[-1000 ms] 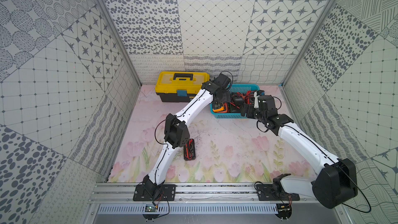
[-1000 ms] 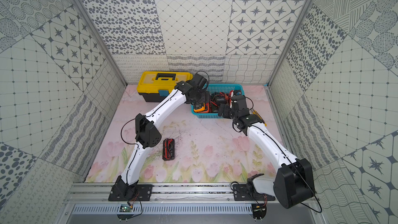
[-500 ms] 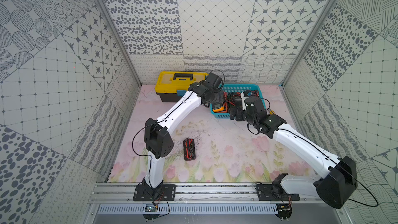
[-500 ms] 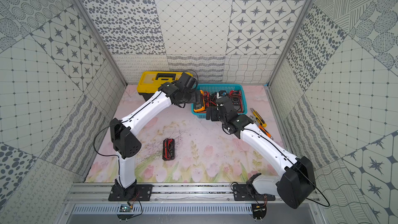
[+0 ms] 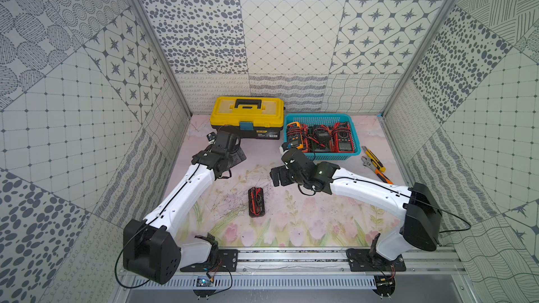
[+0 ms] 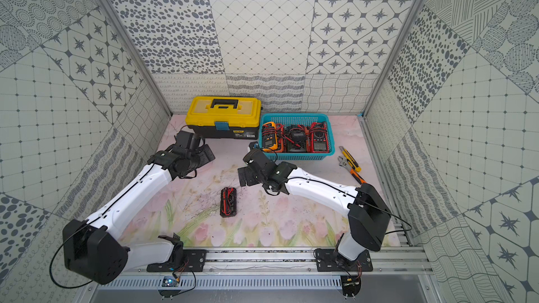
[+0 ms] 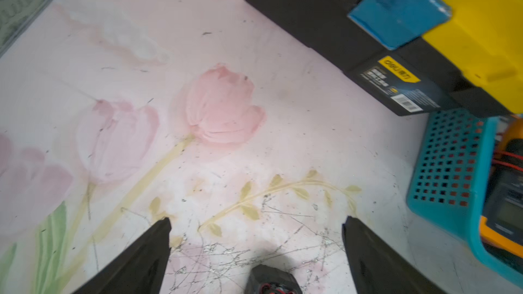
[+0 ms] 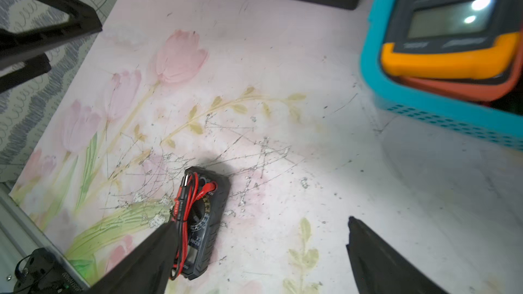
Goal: Put the multimeter into the basket
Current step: Pick up the multimeter from the center of the board.
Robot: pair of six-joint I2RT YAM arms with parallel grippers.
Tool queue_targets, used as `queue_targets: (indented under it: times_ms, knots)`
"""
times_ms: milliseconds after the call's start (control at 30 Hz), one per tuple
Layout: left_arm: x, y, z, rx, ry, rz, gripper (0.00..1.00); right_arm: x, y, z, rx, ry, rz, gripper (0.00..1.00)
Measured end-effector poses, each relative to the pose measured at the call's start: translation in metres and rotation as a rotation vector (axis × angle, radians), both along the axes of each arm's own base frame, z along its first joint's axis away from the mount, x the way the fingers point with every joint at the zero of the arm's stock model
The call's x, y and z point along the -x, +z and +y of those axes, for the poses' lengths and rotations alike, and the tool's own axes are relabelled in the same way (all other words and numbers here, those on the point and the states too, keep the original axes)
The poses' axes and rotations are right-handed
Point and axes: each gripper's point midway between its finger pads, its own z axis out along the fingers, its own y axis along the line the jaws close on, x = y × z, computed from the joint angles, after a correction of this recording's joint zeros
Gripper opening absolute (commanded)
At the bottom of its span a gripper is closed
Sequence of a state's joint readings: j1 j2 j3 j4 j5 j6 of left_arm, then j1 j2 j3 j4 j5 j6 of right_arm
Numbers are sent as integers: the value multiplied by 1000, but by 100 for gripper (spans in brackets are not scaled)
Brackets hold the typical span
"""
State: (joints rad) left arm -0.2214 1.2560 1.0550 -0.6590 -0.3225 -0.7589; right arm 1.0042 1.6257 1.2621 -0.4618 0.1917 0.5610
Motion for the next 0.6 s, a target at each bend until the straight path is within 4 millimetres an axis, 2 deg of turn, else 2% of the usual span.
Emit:
queue_targets:
  times_ms: [133, 267, 433, 600]
  knots:
    - [27, -5, 36, 6, 141, -19, 99, 23, -26, 36, 21, 67, 94, 98]
    - [43, 5, 55, 11, 237, -79, 99, 39, -43, 59, 44, 114, 159, 98]
    - [52, 17, 65, 27, 302, -147, 99, 48, -62, 79, 75, 154, 217, 98]
    - [55, 21, 67, 39, 323, -169, 99, 50, -90, 85, 134, 151, 273, 98]
